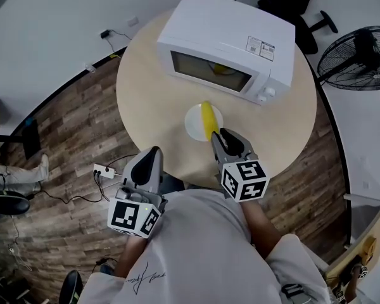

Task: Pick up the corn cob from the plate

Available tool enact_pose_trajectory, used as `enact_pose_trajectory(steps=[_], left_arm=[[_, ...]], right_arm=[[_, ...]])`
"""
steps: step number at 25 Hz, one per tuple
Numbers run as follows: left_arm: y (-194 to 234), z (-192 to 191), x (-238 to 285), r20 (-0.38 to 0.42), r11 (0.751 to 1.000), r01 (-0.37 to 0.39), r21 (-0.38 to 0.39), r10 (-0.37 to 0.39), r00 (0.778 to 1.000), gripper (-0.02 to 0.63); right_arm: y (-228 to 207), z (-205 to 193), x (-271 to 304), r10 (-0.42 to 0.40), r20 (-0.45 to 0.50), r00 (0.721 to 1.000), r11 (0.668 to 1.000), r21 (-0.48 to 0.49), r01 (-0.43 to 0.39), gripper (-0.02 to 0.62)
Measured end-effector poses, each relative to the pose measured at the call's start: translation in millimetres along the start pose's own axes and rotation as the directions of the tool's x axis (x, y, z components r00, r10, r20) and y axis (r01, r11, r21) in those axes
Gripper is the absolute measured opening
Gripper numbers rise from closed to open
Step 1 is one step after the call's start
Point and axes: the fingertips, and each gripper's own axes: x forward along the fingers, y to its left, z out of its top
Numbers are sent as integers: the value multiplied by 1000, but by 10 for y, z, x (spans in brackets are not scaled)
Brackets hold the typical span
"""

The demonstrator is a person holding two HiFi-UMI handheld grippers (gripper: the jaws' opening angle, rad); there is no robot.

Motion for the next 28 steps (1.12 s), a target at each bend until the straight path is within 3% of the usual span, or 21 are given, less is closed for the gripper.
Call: enact_pose_trajectory(steps=[28], left_arm=[[211,-30,55,-32,1000,-13,-29,12,999,-9]], right_arm=[[-259,-495,666,-43,-200,979,999,-19,40,213]])
